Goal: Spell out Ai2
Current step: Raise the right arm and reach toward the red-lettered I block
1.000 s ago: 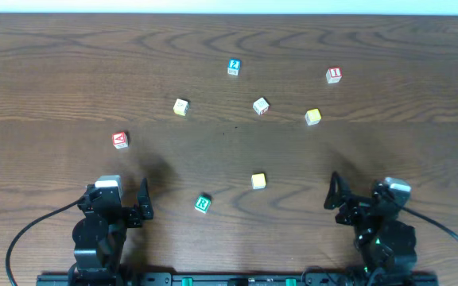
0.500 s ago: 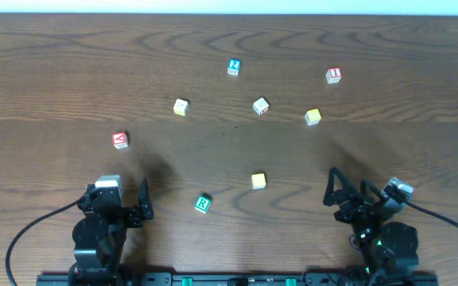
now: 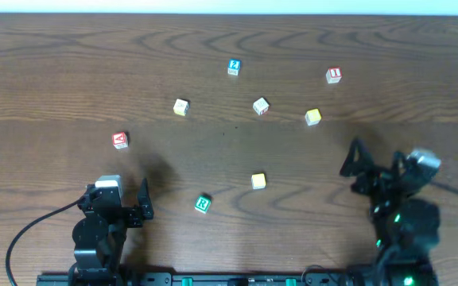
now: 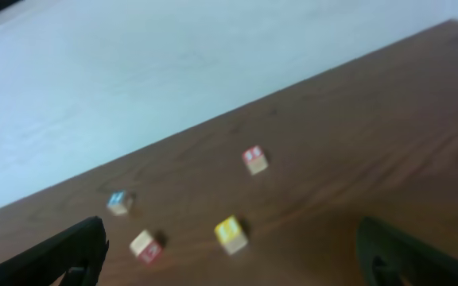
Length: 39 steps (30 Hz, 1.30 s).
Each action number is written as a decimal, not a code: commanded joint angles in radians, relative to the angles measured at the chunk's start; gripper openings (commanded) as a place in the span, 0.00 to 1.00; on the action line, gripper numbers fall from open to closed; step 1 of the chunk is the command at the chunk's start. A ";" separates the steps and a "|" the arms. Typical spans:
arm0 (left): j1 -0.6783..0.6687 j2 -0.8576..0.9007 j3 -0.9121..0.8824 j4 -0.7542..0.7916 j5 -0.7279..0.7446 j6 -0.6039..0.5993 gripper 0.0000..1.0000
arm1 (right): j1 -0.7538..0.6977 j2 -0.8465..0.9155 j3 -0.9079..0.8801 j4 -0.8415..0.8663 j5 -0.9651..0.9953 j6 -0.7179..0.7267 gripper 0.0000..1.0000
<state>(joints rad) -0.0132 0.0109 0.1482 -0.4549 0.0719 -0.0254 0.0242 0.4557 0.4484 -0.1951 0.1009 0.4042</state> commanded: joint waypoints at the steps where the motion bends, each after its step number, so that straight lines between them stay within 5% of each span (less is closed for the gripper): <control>1: 0.006 -0.006 -0.018 0.000 0.004 0.003 0.95 | -0.030 0.177 0.167 0.000 -0.023 -0.163 0.99; 11: 0.006 -0.006 -0.018 0.000 0.004 0.003 0.95 | -0.063 0.889 0.860 -0.223 -0.083 -0.546 0.99; 20: 0.006 -0.006 -0.018 0.000 0.004 0.003 0.95 | -0.135 1.416 1.415 -0.398 -0.224 -0.672 0.99; 27: 0.006 -0.006 -0.018 0.000 0.004 0.003 0.95 | -0.140 1.686 1.600 -0.453 -0.348 -0.674 0.99; 39: 0.006 -0.006 -0.018 0.000 0.004 0.003 0.95 | -0.105 1.847 1.606 -0.590 -0.404 -0.692 0.98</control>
<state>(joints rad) -0.0128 0.0101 0.1471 -0.4511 0.0727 -0.0254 -0.1017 2.2879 2.0300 -0.7685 -0.2790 -0.2554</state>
